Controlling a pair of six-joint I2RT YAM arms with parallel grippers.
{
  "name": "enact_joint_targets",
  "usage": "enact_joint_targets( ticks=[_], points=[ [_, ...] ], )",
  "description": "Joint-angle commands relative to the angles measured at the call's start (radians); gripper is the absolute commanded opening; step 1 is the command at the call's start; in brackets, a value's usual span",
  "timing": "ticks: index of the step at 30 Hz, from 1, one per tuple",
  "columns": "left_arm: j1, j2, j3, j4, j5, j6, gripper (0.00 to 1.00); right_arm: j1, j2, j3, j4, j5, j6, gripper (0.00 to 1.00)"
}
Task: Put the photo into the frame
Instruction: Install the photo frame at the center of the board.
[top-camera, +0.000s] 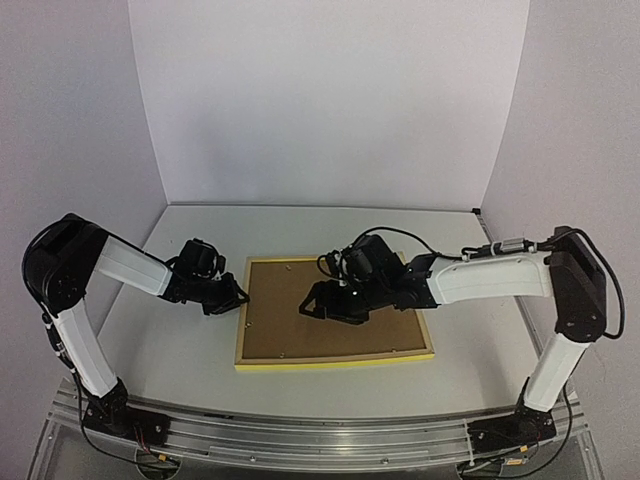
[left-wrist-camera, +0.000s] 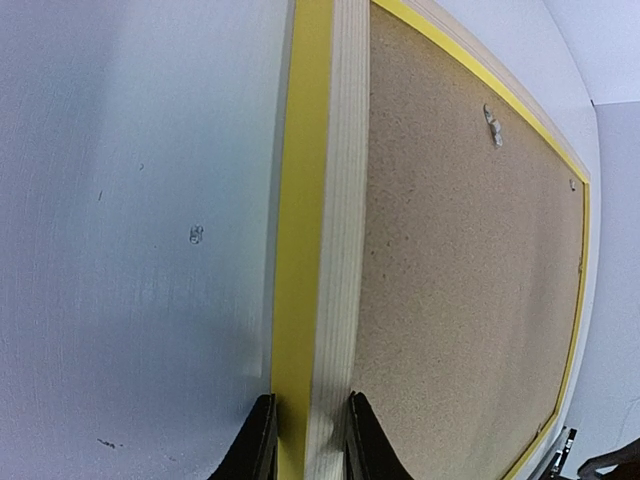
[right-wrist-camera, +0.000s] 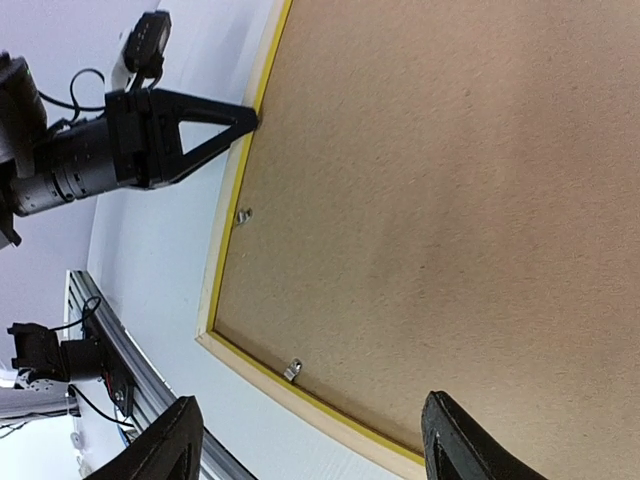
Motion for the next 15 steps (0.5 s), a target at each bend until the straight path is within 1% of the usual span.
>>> enact_joint_targets(
  ticks=[1,6,9,15],
  points=[
    [-0.003,-0.022,-0.044,-0.054,0.054,-0.082,0.00,0.039,0.113,0.122,-0.038,-0.067,-0.032,0.72],
    [-0.003,-0.018,-0.050,-0.048,0.053,-0.087,0.00,0.094,0.306,0.338,-0.037,-0.103,-0.064,0.71],
    [-0.003,-0.016,-0.055,-0.043,0.051,-0.093,0.00,0.116,0.402,0.443,-0.035,-0.099,-0.085,0.71],
    [-0.003,-0.014,-0.064,-0.031,0.049,-0.104,0.00,0.140,0.533,0.576,-0.032,-0.106,-0.096,0.71]
  ],
)
